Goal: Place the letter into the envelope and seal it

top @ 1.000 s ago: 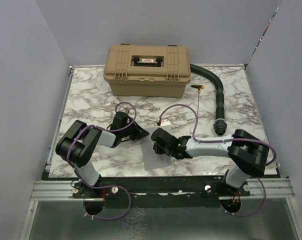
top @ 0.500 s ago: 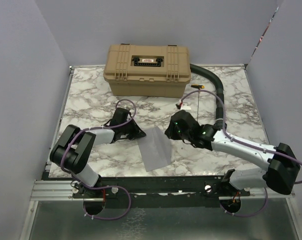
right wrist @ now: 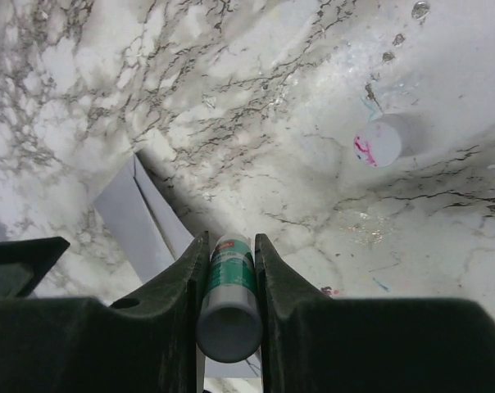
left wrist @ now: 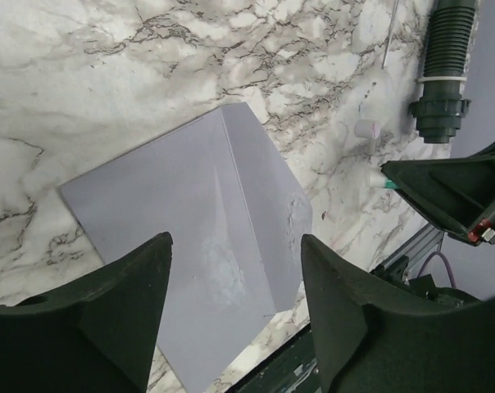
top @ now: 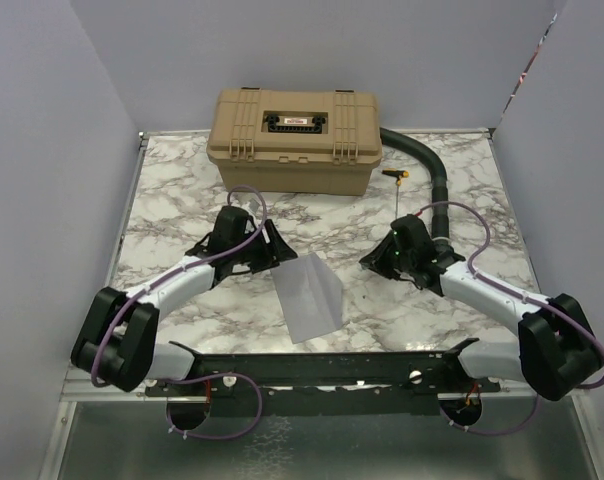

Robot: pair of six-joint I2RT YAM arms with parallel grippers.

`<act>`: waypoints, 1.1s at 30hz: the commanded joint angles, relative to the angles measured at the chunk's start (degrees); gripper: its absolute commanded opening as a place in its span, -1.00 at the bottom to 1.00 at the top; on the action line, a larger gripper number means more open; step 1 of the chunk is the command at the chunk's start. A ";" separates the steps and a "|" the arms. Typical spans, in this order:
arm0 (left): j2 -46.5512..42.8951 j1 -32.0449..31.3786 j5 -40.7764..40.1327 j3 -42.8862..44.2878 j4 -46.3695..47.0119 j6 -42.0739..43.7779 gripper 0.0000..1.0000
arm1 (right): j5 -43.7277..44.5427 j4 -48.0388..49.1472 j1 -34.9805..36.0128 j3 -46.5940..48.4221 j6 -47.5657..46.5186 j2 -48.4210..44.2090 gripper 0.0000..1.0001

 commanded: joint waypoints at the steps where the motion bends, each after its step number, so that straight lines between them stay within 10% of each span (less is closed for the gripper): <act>1: -6.82 -0.03 -3.93 -2.37 -5.64 3.56 0.37 | -7.29 6.14 -2.53 -1.95 5.52 -0.46 -0.97; 19: -10.74 0.07 -7.52 -4.24 -11.51 6.91 0.43 | -16.13 16.74 -8.66 -3.05 9.77 12.25 -0.74; 33: -6.10 -0.01 -3.14 1.29 -11.64 6.65 0.37 | -10.19 6.94 -8.71 -4.57 10.69 8.53 0.17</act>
